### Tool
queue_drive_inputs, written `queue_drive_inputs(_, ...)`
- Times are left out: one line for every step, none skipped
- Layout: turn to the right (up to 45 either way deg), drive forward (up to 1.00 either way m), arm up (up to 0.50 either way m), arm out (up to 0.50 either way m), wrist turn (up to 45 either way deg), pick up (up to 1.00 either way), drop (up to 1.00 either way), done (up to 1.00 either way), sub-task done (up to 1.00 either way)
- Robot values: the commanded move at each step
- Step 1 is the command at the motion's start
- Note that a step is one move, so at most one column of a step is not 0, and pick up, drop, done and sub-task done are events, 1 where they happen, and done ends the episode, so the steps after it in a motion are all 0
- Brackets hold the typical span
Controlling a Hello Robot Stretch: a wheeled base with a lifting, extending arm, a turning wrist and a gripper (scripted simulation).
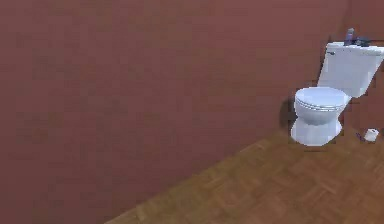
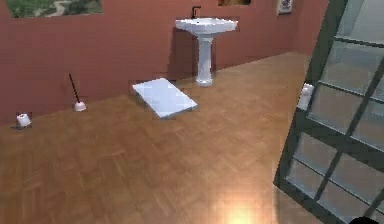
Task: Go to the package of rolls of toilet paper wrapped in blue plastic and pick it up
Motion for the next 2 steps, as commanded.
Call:
queue_drive_inputs(45.0, 0.0, 0.0, 0.0, 0.0, 0.0, 0.0, 0.0, 0.0)
queue_drive_inputs(9.0, 0.0, 0.0, 0.0, 0.0, 0.0, 0.0, 0.0, 0.0)
